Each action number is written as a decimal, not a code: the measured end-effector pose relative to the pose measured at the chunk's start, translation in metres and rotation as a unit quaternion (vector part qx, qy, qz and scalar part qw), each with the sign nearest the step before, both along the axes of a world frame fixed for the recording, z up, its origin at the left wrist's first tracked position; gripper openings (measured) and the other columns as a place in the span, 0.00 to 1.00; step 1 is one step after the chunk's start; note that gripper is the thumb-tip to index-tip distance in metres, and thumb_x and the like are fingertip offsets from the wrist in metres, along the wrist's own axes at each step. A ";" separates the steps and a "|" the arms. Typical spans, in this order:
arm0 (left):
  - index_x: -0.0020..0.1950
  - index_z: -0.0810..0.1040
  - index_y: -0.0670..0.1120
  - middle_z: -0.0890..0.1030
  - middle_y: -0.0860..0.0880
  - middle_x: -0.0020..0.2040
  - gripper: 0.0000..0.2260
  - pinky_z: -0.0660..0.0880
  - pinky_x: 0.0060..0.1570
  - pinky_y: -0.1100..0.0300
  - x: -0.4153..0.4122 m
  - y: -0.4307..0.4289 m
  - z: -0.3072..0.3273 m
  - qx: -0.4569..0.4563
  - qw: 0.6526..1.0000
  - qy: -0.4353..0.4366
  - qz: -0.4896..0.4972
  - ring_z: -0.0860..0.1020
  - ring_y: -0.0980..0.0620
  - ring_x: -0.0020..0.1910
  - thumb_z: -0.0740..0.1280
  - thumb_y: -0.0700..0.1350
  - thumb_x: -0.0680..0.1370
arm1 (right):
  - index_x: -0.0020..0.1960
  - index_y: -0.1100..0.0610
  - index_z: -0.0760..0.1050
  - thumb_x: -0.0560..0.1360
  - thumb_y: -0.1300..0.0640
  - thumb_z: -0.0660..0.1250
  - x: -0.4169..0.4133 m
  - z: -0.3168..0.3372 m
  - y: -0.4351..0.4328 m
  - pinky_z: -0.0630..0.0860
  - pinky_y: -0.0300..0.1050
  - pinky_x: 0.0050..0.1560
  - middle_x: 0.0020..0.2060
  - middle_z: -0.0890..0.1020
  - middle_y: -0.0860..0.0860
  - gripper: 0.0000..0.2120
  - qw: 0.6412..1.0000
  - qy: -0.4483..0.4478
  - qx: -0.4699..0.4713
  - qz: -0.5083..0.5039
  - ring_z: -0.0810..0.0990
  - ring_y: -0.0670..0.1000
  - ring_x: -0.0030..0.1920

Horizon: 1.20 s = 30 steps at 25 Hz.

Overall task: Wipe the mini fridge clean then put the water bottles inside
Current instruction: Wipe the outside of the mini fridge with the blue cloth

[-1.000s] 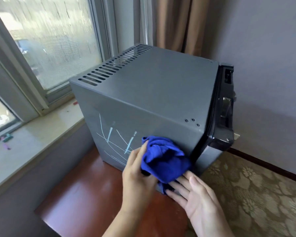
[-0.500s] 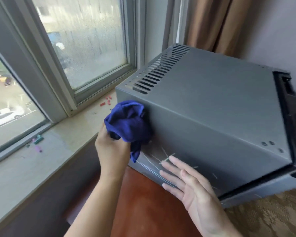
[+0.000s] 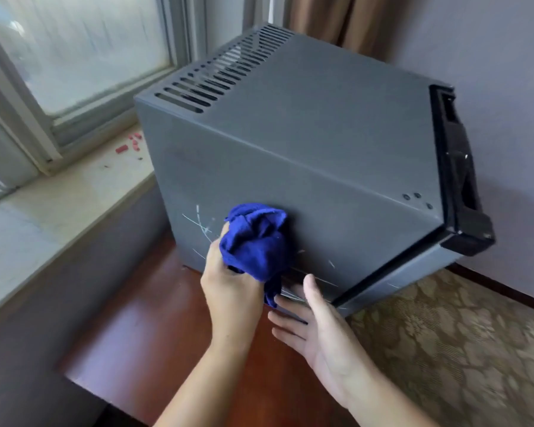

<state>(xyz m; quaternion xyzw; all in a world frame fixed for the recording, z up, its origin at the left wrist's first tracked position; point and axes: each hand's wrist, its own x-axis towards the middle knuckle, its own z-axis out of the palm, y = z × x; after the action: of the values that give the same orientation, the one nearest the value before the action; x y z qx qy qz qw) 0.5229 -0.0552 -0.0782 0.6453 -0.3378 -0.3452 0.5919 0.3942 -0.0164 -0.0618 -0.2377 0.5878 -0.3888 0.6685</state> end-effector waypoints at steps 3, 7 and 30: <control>0.65 0.79 0.57 0.84 0.55 0.58 0.23 0.80 0.58 0.47 -0.045 0.021 0.000 -0.036 0.998 -0.016 -0.043 0.83 0.53 0.58 0.74 0.49 0.70 | 0.67 0.55 0.78 0.56 0.27 0.74 -0.034 -0.005 0.014 0.82 0.52 0.54 0.58 0.85 0.57 0.47 0.998 -0.019 0.021 -0.056 0.86 0.56 0.56; 0.65 0.82 0.54 0.82 0.61 0.56 0.24 0.75 0.58 0.66 -0.101 0.044 -0.002 -0.087 0.989 -0.080 -0.091 0.80 0.66 0.58 0.79 0.41 0.70 | 0.64 0.53 0.81 0.50 0.25 0.77 -0.078 -0.002 0.032 0.79 0.47 0.55 0.57 0.86 0.53 0.50 0.995 -0.070 -0.013 -0.068 0.86 0.51 0.57; 0.75 0.72 0.58 0.78 0.60 0.60 0.32 0.72 0.59 0.69 -0.129 0.072 -0.048 0.074 0.939 -0.170 -0.288 0.77 0.62 0.61 0.74 0.53 0.71 | 0.62 0.53 0.83 0.80 0.41 0.63 -0.111 -0.024 0.038 0.78 0.56 0.61 0.55 0.88 0.56 0.20 0.995 -0.043 0.059 -0.068 0.86 0.56 0.56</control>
<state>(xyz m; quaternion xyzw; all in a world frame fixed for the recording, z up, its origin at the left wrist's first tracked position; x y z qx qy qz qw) 0.3936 0.0164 -0.1264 0.6114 -0.5782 -0.4105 0.3512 0.2836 0.0215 -0.0861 -0.1403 0.5955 -0.4080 0.6776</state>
